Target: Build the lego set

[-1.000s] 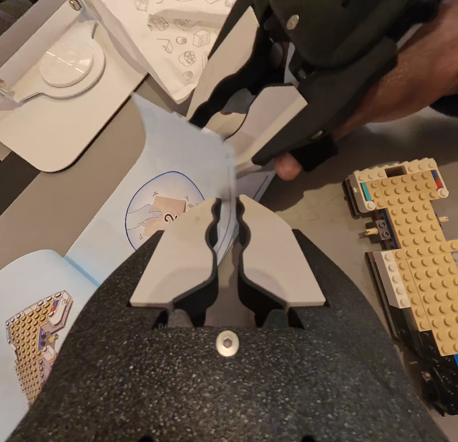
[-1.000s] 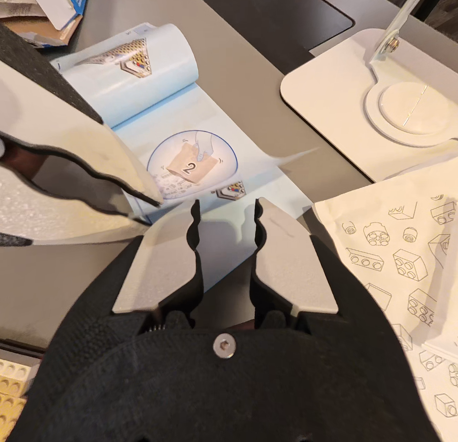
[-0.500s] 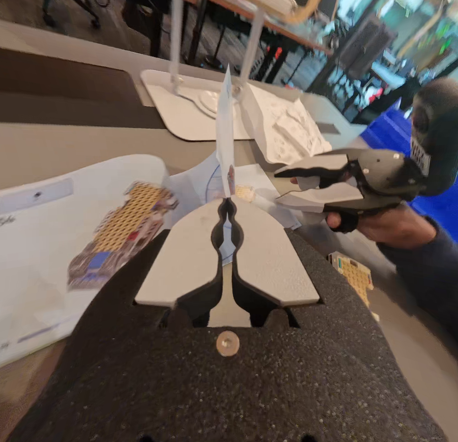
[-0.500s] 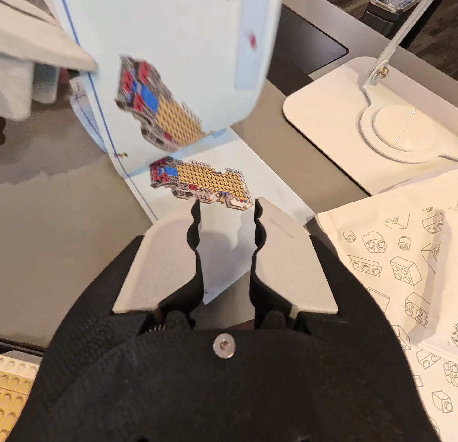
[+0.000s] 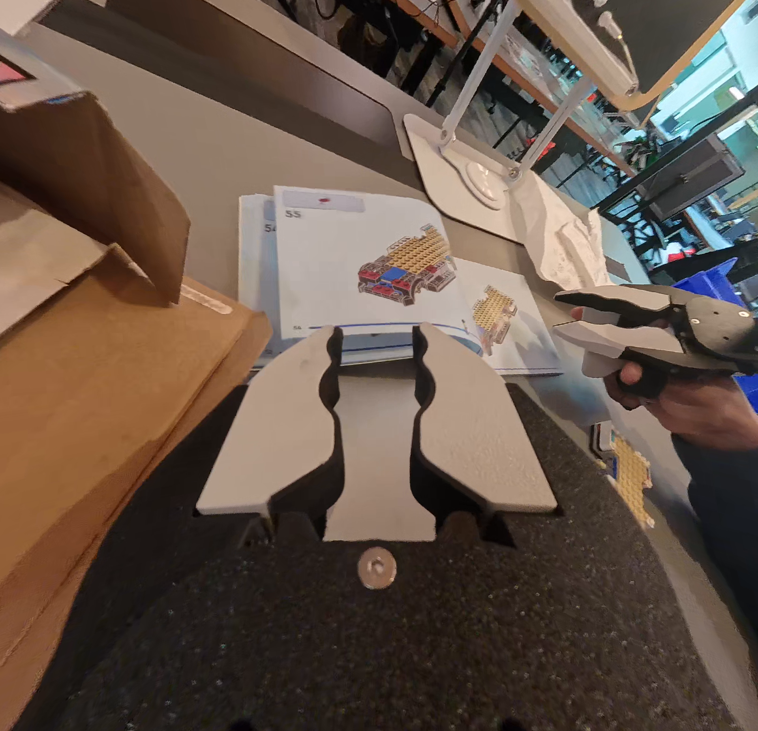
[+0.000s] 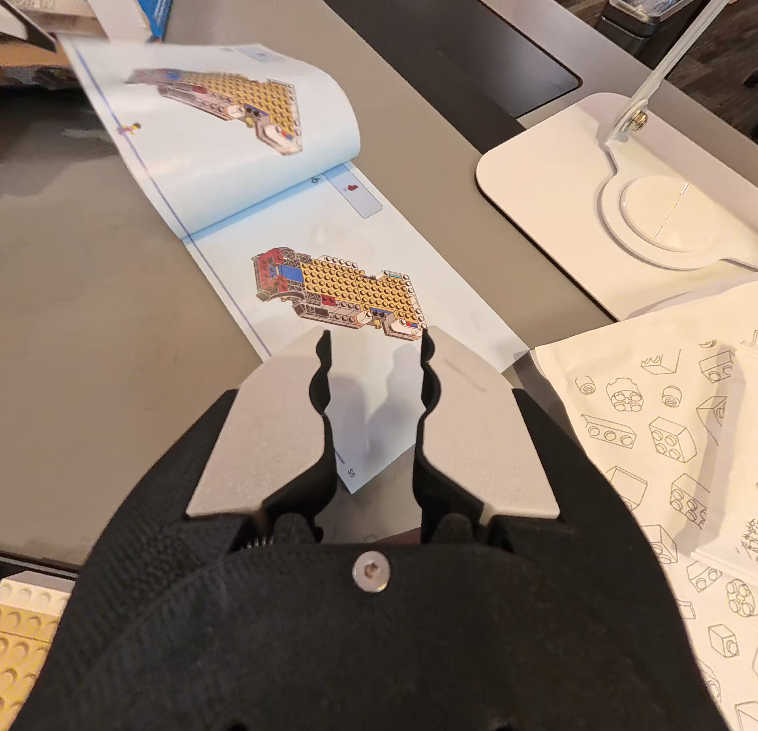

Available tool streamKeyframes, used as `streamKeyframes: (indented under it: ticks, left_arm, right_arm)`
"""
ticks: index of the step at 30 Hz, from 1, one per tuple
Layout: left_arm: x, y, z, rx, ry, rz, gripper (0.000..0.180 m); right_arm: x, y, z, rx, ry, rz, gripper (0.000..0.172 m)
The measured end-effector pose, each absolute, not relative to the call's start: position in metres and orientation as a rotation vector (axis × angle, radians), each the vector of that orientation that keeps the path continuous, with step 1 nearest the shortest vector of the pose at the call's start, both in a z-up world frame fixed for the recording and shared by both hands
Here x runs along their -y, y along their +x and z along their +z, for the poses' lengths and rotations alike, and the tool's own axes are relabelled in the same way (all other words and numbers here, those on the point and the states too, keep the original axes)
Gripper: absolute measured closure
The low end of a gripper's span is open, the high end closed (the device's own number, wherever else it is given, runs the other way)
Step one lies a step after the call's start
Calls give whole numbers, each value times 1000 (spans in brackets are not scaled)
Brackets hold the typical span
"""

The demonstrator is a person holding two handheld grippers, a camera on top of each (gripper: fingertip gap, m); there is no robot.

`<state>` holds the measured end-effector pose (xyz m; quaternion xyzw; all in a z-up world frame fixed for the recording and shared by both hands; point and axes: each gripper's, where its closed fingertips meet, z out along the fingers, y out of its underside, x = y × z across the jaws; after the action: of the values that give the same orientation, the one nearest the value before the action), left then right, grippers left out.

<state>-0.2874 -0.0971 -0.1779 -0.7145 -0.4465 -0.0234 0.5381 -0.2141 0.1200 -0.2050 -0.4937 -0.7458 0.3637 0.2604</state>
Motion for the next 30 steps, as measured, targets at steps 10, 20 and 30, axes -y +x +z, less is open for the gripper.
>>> streamKeyframes:
  ticks: [10, 20, 30]
  left_arm:
    - [63, -272, -155, 696, -1816, 246, 142]
    - [18, -265, -200, 559, -2106, 388, 129]
    - [50, -275, -209, 789, -2061, 169, 131]
  right_arm:
    - [-120, -215, -209, 2035, -1335, 969, 130]
    - [-115, -212, -208, 2051, -1313, 956, 131]
    - [-131, -212, -200, 2011, -1344, 954, 131]
